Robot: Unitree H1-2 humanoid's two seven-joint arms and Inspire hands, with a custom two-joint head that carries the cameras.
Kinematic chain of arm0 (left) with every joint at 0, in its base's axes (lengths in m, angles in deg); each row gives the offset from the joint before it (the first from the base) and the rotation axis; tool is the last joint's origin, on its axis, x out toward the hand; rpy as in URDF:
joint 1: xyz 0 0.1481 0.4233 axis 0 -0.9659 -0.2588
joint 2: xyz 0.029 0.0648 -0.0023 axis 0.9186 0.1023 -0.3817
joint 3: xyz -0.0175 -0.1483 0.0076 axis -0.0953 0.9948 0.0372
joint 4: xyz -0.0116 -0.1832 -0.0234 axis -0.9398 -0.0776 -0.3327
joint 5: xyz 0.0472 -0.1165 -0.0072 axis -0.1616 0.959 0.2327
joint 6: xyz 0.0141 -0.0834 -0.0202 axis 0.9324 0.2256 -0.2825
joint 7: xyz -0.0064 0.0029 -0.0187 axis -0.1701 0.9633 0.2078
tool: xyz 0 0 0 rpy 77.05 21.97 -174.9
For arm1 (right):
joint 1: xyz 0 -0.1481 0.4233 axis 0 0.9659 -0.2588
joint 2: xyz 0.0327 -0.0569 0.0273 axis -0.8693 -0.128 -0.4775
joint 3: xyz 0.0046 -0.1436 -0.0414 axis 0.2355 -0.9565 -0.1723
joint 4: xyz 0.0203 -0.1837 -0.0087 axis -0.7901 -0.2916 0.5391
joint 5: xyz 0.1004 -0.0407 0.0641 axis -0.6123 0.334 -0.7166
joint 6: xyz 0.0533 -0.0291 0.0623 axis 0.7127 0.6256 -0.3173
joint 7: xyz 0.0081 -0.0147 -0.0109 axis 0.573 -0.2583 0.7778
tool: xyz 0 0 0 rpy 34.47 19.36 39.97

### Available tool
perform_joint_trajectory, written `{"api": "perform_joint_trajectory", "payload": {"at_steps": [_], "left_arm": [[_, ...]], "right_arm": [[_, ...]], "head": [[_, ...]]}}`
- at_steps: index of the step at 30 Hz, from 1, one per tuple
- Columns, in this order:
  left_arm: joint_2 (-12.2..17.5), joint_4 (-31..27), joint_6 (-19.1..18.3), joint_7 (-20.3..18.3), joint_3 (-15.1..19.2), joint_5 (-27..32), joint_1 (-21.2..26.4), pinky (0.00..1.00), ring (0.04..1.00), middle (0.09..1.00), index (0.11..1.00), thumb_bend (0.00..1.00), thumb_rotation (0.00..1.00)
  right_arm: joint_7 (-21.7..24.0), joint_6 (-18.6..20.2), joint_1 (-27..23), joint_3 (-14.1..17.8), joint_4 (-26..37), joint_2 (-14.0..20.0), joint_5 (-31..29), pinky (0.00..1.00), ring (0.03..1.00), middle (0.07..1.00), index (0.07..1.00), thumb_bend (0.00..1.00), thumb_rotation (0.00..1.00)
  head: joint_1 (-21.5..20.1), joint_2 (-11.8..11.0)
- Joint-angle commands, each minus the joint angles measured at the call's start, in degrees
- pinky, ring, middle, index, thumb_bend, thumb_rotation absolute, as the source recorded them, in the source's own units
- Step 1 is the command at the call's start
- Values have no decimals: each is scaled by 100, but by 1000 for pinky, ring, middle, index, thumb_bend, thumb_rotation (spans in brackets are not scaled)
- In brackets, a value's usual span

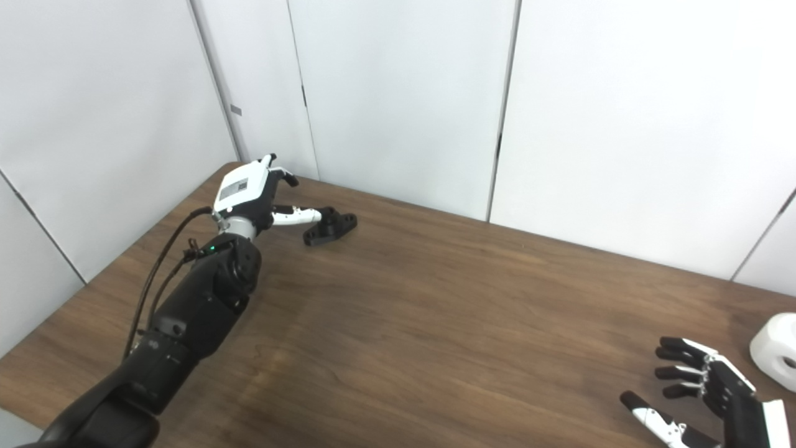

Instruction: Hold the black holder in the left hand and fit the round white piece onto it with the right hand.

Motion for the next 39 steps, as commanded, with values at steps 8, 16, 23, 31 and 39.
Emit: {"api": "perform_joint_trajectory", "payload": {"at_steps": [8,16,23,31,39], "left_arm": [[346,-172,42,-332,-242,0,148,1000,1000,1000,751,1000,566],[262,-8,108,-324,-373,39,145,999,1000,1000,752,1000,493],[229,229,124,-336,-520,16,221,1000,1000,1000,758,1000,421],[260,594,255,58,-835,-271,292,1000,1000,1000,740,1000,408],[281,777,227,145,-878,-300,341,1000,1000,1000,745,1000,421]], "right_arm": [[-34,-128,-103,12,197,-25,-39,457,575,659,662,536,0],[-22,-74,-85,18,249,-17,-17,463,579,660,665,537,0],[-2,-49,-84,6,262,-22,-33,471,586,664,666,540,0],[-33,-88,-96,12,175,-13,-4,470,588,666,668,545,0],[-27,-164,-84,10,119,0,-32,470,588,668,670,542,0]], "head": [[-35,23],[-42,61],[-37,68],[-22,60],[-11,67]]}}
